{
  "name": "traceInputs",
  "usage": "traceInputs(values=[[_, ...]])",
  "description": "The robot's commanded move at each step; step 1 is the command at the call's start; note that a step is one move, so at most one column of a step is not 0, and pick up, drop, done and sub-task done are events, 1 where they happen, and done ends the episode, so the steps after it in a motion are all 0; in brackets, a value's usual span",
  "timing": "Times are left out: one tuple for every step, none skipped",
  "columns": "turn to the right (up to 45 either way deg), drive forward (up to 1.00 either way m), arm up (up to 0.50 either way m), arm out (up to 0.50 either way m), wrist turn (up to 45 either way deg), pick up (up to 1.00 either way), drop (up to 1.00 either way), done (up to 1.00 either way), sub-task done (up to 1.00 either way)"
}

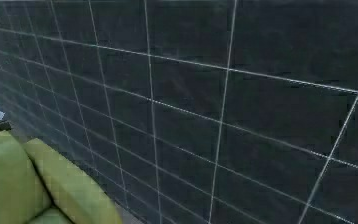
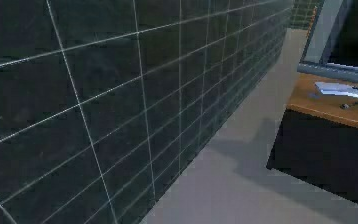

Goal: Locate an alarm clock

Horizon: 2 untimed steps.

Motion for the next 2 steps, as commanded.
traceInputs(values=[[-45.0,0.0,0.0,0.0,0.0,0.0,0.0,0.0,0.0],[-15.0,0.0,0.0,0.0,0.0,0.0,0.0,0.0,0.0]])
